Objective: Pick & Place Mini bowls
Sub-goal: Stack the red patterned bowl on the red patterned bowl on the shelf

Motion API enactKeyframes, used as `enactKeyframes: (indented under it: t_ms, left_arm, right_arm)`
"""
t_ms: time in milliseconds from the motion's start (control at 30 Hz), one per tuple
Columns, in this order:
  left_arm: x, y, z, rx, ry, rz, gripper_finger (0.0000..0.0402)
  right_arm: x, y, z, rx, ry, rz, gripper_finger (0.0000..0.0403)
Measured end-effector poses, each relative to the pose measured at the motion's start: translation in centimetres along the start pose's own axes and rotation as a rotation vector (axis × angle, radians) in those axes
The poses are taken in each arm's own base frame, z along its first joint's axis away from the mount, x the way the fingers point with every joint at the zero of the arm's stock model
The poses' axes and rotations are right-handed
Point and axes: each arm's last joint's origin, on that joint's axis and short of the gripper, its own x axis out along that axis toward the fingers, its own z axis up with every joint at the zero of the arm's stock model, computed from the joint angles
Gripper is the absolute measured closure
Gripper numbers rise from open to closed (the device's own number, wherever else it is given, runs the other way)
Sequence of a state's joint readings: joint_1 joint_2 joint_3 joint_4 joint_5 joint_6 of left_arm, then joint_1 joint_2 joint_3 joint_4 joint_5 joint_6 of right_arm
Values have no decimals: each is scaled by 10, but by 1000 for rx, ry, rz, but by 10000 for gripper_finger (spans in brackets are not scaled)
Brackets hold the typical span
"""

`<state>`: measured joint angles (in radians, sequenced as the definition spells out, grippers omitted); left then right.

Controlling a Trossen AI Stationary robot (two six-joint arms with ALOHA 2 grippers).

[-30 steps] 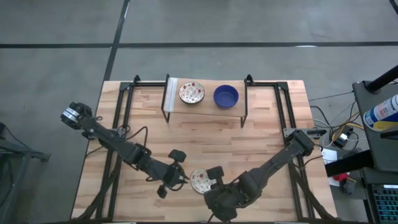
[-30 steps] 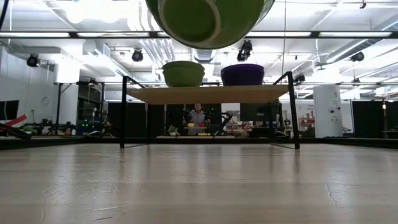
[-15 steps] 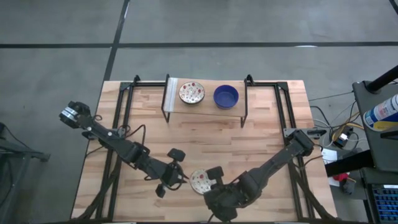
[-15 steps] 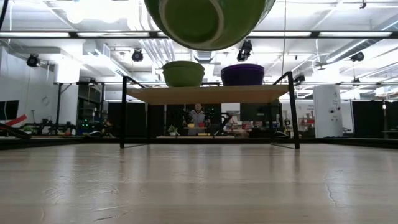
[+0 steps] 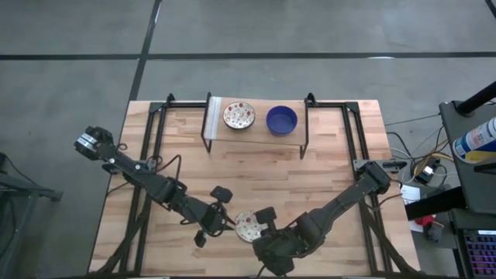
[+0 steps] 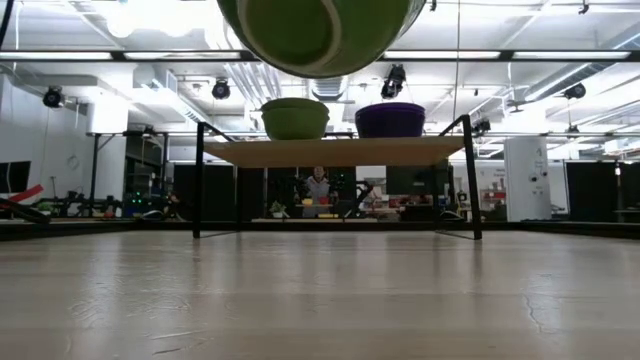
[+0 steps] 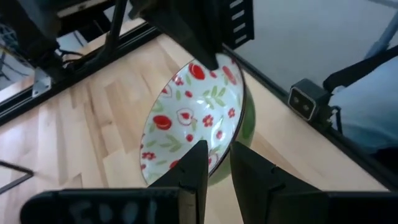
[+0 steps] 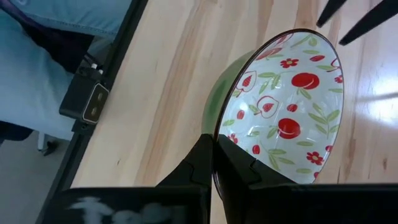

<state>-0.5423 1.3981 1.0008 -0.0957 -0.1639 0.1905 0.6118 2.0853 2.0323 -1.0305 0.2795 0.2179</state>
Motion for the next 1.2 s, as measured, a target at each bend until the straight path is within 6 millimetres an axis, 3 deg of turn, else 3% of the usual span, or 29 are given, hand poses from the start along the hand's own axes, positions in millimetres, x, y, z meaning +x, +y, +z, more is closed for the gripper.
enactKeyframes:
  t_ms: [1200]
  left_arm:
    - [2, 3, -6, -96, 38, -87, 330]
  right_arm:
    - [4, -15, 6, -6, -27, -21, 394]
